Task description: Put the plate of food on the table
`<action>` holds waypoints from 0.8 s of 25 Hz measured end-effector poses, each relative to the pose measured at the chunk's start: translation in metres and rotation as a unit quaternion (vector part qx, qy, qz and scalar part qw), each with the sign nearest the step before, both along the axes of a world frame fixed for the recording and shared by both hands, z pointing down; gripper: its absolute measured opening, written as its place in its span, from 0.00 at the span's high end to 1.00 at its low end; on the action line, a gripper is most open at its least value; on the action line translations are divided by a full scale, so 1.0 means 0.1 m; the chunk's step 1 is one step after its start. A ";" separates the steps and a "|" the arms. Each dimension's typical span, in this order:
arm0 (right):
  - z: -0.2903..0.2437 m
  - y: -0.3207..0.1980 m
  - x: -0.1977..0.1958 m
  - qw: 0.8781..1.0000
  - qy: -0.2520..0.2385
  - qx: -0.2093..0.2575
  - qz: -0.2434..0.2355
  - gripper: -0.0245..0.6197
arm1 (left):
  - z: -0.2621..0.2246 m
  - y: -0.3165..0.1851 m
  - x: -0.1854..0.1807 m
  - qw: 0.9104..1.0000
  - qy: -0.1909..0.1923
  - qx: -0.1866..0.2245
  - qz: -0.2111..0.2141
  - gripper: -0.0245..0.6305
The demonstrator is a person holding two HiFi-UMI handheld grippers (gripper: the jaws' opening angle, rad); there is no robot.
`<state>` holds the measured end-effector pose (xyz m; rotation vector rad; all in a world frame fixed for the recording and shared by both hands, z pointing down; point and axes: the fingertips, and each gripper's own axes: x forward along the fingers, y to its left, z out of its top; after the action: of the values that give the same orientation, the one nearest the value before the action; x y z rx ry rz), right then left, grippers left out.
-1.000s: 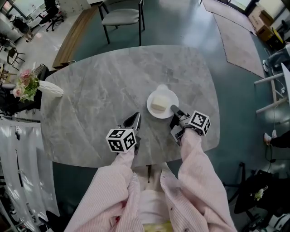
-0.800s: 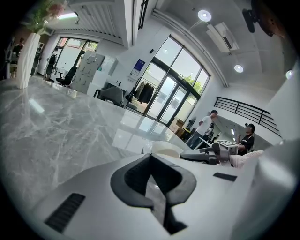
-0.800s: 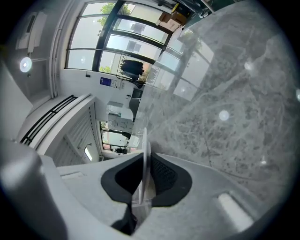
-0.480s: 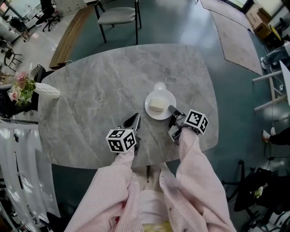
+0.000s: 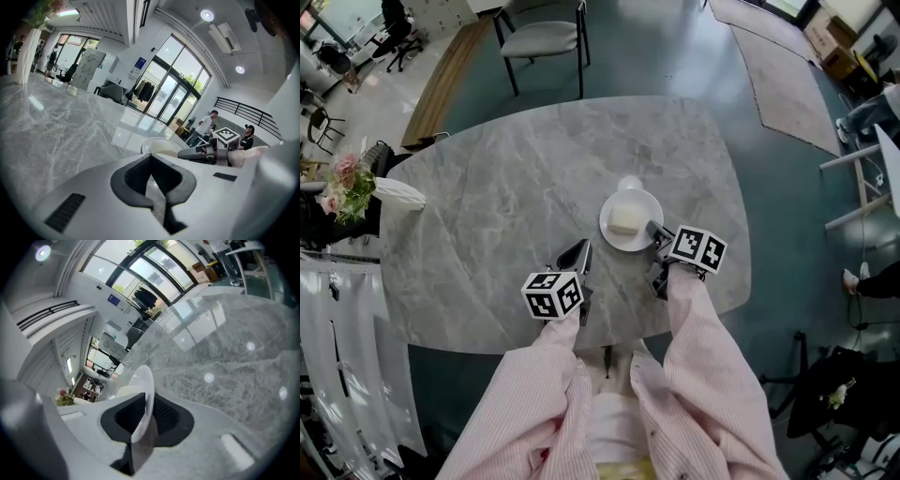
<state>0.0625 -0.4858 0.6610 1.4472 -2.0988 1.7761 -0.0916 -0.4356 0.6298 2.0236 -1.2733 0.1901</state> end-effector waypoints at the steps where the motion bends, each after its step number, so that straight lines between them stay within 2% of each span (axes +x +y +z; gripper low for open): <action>1: 0.00 0.00 0.00 1.000 0.017 0.003 -0.009 0.91 | 0.00 0.00 0.01 1.000 0.000 0.000 0.000 0.97; 6: 0.00 0.02 0.00 0.996 0.076 0.014 -0.048 0.88 | -0.01 0.01 0.02 1.000 0.001 0.001 0.000 0.97; 12: 0.08 0.08 0.06 0.984 0.156 0.013 -0.084 0.80 | -0.02 0.01 0.04 1.000 0.001 0.001 -0.002 0.97; 15: 0.11 0.10 0.09 0.981 0.172 0.012 -0.085 0.76 | -0.02 0.02 0.04 1.000 0.002 0.001 -0.001 0.97; 20: 0.12 0.12 0.09 0.978 0.188 0.013 -0.092 0.76 | -0.02 0.03 0.04 1.000 0.002 0.001 0.000 0.97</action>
<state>0.0718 -0.4738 0.6729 1.4083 -1.9881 1.2957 -0.0874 -0.4327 0.6279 2.0232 -1.2717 0.1840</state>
